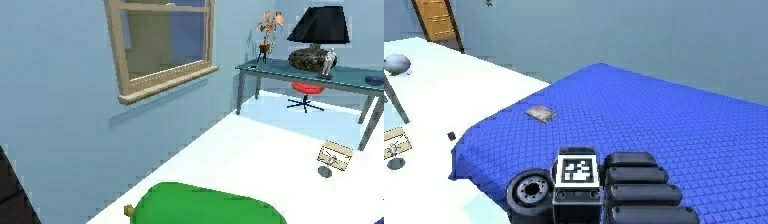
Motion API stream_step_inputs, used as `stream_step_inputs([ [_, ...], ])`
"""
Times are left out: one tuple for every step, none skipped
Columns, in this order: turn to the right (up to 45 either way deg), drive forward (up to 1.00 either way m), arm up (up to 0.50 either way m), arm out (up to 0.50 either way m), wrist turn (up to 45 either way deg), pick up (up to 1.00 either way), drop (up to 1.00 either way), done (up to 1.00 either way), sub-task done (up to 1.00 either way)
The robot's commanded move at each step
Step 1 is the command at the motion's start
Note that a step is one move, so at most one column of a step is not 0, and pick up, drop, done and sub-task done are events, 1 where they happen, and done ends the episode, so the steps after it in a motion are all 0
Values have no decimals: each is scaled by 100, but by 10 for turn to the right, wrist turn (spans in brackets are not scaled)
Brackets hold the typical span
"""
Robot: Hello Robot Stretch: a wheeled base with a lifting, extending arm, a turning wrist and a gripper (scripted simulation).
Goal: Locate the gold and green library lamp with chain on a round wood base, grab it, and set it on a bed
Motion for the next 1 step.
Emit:
stream_step_inputs([
  [330,0,0,0,0,0,0,0,0],
])
